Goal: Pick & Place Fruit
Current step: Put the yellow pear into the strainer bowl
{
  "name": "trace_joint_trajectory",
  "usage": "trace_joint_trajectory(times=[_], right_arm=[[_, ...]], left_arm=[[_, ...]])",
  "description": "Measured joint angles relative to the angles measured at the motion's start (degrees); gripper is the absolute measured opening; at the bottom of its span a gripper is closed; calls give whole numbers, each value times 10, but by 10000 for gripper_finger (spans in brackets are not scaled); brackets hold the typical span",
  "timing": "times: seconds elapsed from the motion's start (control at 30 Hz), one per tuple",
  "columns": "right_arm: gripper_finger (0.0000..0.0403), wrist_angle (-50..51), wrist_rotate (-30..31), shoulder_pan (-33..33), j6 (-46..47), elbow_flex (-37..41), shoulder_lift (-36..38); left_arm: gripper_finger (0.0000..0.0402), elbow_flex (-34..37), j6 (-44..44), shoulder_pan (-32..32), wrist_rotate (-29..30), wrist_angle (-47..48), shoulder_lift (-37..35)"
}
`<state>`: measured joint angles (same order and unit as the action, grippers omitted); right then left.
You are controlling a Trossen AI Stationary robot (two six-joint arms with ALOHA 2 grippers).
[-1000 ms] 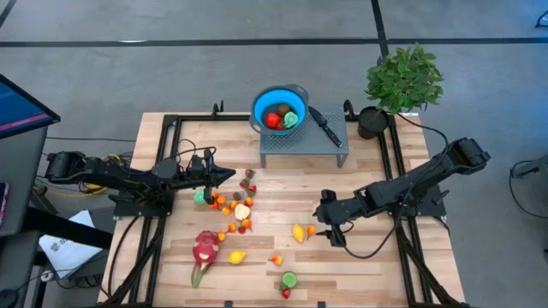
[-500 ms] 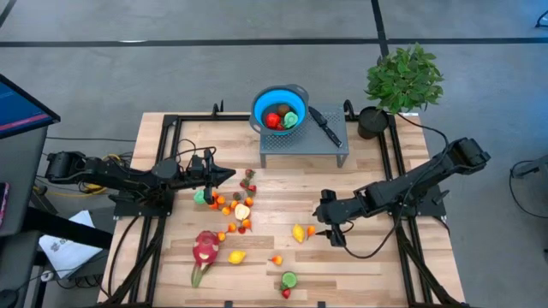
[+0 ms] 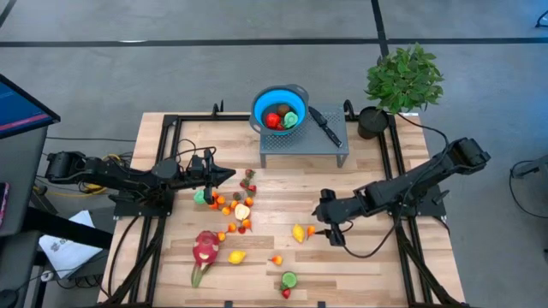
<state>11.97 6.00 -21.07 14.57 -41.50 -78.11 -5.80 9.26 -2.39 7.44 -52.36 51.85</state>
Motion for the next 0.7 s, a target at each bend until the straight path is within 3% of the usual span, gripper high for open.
trace_joint_trajectory(times=[0.7], right_arm=[[301,-35,0,5,0,0,-12]], left_arm=[[1,0,0,0,0,0,0]])
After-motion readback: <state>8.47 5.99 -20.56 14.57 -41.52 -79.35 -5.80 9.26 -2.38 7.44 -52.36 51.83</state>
